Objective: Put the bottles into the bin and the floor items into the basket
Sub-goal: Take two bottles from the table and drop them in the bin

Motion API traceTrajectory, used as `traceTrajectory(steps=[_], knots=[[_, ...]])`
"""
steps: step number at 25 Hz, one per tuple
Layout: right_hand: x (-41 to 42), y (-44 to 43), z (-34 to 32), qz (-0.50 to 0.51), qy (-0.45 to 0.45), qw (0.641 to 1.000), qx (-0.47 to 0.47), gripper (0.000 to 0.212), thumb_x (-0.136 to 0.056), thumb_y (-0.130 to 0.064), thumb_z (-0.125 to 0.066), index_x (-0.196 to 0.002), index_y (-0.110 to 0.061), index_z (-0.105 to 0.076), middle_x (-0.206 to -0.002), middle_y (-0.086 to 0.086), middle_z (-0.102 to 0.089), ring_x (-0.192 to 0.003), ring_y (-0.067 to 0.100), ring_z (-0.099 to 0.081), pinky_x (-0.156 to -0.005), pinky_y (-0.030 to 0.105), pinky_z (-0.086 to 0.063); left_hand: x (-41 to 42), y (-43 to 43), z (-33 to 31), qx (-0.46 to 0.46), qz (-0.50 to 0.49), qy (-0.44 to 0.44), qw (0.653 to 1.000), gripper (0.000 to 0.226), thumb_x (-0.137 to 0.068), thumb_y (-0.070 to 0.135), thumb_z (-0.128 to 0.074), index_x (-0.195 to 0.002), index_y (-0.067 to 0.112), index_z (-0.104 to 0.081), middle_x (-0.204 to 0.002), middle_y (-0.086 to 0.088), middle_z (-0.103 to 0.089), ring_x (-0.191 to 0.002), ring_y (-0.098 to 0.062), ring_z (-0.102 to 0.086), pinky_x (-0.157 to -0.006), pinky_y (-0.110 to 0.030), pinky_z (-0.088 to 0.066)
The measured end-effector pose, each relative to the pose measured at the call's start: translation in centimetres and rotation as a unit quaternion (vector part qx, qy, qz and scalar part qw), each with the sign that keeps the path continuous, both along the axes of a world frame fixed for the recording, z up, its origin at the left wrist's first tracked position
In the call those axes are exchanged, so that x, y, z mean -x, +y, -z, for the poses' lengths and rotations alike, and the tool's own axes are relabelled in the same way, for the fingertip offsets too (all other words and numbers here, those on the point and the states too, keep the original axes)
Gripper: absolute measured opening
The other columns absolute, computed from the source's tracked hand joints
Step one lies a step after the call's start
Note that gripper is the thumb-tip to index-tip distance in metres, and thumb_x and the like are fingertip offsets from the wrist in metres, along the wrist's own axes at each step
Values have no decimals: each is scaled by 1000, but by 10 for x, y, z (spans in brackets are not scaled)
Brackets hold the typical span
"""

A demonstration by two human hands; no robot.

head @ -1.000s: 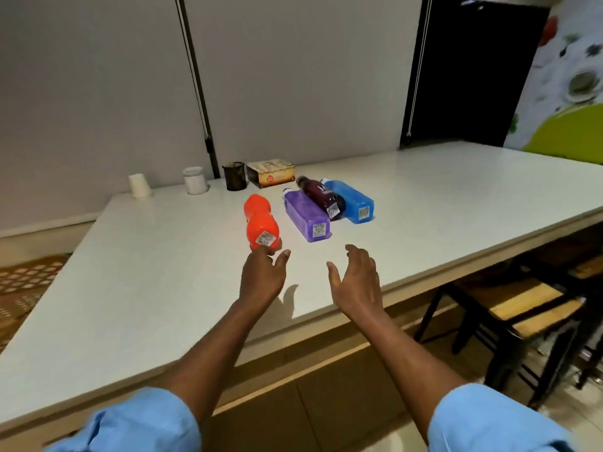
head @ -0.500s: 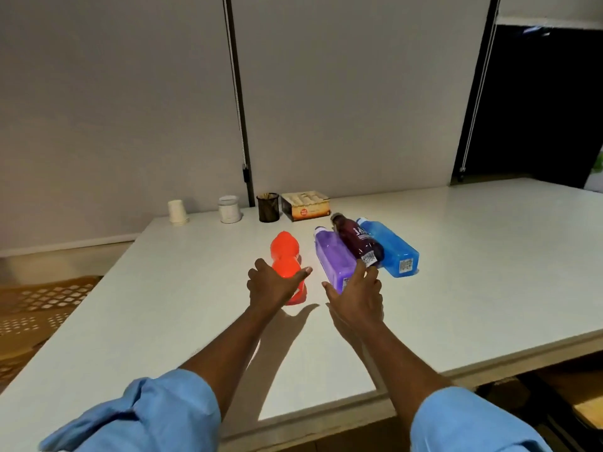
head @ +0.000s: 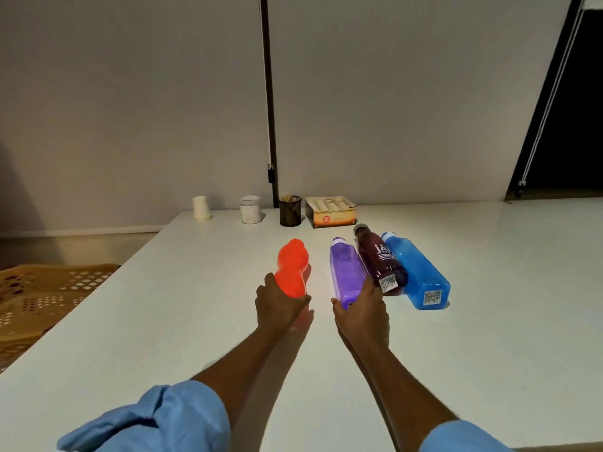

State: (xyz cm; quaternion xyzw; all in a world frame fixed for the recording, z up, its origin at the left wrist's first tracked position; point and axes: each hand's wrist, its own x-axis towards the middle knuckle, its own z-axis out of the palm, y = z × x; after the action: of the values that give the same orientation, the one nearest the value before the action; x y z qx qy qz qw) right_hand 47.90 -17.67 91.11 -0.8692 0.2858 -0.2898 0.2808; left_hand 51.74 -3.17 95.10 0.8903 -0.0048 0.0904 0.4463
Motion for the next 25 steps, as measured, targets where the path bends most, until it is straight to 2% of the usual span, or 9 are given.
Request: traceTrajectory(steps=[2, 4, 7, 12, 15, 17, 22, 25], knots=[[-2, 11, -2, -4, -56, 998, -35, 85, -74, -47, -77, -140, -17, -33, -127, 8, -53, -107, 25, -62, -80, 36, -61, 4, 6, -1, 71, -30, -5, 997, 73, -70, 38, -82, -129, 11, -50, -126, -9, -62, -110, -29, -62, -94, -39, -51], [-4, 27, -7, 6, -95, 994, -51, 83, -74, -52, -74, -138, -18, -34, -126, 8, -54, -104, 26, -64, -75, 36, -61, 8, 17, -2, 125, -49, 8, 991, 74, -68, 38, -83, -129, 13, -50, -126, -7, -62, -108, -27, -61, -90, -35, -50], [-7, 62, -14, -18, -147, 987, -65, 83, -75, -53, -73, -139, -17, -36, -126, 9, -56, -105, 29, -63, -73, 28, -53, 13, 43, -7, 196, -78, 9, 977, 73, -67, 42, -83, -128, 20, -51, -125, -4, -61, -94, -19, -55, -79, -29, -45], [-3, 140, -33, -106, -191, 963, -158, 85, -76, -42, -77, -144, -13, -37, -135, 11, -50, -117, 29, -56, -77, 22, -46, 28, 112, -26, 212, -121, -26, 969, 83, -65, 46, -83, -134, 22, -45, -126, -2, -56, -93, -17, -51, -83, -31, -47], [15, 196, -43, -148, -204, 950, -184, 84, -76, -41, -78, -144, -10, -40, -134, 12, -53, -117, 28, -56, -78, 19, -40, 49, 167, -36, 233, -160, -42, 958, 87, -62, 51, -84, -135, 22, -46, -116, 2, -54, -94, -19, -51, -86, -34, -51], [33, 235, -47, -175, -213, 944, -182, 82, -76, -40, -78, -143, -9, -42, -130, 14, -55, -115, 29, -57, -79, 19, -37, 69, 205, -40, 244, -180, -58, 951, 88, -59, 51, -84, -133, 21, -48, -109, 6, -51, -93, -19, -52, -81, -31, -49], [84, 337, -53, -239, -226, 923, -198, 79, -77, -35, -78, -143, -11, -42, -132, 12, -55, -112, 25, -59, -77, 15, -44, 128, 306, -41, 273, -193, -81, 939, 65, -60, 41, -87, -113, 25, -54, -105, 2, -60, -86, -18, -61, -77, -33, -55], [122, 407, -49, -262, -222, 917, -203, 79, -77, -40, -77, -143, -13, -41, -130, 11, -54, -111, 24, -58, -72, 12, -43, 169, 381, -36, 287, -206, -90, 931, 68, -63, 36, -87, -121, 23, -53, -104, 3, -57, -84, -15, -59, -74, -30, -52]])
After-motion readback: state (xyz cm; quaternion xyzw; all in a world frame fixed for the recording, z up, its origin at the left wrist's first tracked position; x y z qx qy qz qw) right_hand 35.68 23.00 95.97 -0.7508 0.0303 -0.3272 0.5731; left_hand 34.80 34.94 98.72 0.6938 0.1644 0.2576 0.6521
